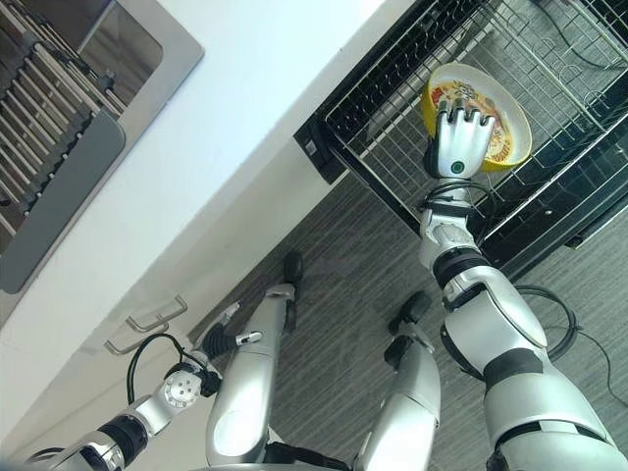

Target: Place the dishes in the dishwasher.

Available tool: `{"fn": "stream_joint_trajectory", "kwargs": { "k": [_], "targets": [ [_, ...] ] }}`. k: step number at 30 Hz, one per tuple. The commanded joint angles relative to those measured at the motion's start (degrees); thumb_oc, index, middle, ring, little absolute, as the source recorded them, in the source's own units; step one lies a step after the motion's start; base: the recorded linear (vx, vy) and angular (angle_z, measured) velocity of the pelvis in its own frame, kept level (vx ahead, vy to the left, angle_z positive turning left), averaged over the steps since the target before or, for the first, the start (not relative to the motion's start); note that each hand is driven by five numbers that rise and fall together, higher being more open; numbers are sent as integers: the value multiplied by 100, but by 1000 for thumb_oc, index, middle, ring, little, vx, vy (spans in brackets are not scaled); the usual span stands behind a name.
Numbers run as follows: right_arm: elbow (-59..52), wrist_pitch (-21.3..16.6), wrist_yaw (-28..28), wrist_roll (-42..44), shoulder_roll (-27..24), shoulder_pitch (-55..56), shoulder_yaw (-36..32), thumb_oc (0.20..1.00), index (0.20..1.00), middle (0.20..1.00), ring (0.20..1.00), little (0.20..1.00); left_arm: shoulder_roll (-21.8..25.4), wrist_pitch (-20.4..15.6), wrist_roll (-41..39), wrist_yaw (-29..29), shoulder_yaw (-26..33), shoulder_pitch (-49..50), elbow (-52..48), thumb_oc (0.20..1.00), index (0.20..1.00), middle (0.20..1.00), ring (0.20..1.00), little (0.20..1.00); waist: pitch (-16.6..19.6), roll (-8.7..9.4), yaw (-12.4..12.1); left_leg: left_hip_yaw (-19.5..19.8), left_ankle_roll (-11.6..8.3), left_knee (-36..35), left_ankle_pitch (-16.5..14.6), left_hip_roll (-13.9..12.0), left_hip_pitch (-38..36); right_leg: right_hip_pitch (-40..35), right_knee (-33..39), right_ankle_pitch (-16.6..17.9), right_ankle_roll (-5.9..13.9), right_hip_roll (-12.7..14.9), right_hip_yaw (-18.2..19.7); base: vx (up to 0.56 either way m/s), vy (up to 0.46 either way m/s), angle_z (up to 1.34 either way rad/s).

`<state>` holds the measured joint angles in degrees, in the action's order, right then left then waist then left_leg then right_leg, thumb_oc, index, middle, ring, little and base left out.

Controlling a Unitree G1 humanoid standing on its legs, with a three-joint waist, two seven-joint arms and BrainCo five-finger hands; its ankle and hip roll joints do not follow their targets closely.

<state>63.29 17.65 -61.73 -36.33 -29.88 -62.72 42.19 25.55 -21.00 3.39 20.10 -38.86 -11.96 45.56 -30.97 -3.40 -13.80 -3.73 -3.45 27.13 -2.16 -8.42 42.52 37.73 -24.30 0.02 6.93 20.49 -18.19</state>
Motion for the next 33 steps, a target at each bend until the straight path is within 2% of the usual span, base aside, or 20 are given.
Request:
{"fn": "stream_joint_trajectory", "kwargs": {
  "k": [1,7,17,25,29,33],
  "targets": [
    [50,112,-305,-81,-466,-325,32,200,200,200,200,200,-378,-277,50,44,-672,178,-171,1000,1000,1000,1000,1000,118,-250,-170,177,276,-213,-21,142,140,81,-913,-453,63,-113,-68,-1,-35,4],
    [-69,147,-394,66,-664,-449,59,200,200,200,200,200,-186,-270,60,134,-643,274,-461,1000,1000,1000,1000,1000,118,-219,-191,236,267,-188,-6,168,359,248,-926,-433,78,-130,-101,8,-19,6],
    [-228,292,-535,280,-864,-809,150,200,200,200,200,200,73,-361,170,235,-608,422,-815,1000,1000,1000,1000,1000,118,-278,-247,297,253,-70,19,200,761,596,-1059,-476,65,-112,-108,5,6,1],
    [-139,208,-816,378,-1057,-1148,100,200,200,200,200,200,245,-435,3,267,-607,555,-1005,1000,1000,1000,1000,1000,118,-300,-310,368,246,-19,60,255,982,741,-1110,-510,47,-156,-115,12,2,0],
    [-93,300,-918,274,-1117,-1265,207,200,200,200,200,200,260,-587,-112,304,-526,554,-955,1000,1000,1000,1000,1000,118,-326,-340,372,232,-44,106,244,1075,813,-1118,-504,54,-127,-144,0,0,0],
    [61,339,-1062,552,-1202,-1447,259,200,200,200,200,200,336,-697,-21,382,-496,557,-928,1000,1000,1000,1000,1000,118,-344,-377,398,209,-65,163,230,1189,902,-1130,-515,61,-123,-152,-1,-9,0]
  ]
}}
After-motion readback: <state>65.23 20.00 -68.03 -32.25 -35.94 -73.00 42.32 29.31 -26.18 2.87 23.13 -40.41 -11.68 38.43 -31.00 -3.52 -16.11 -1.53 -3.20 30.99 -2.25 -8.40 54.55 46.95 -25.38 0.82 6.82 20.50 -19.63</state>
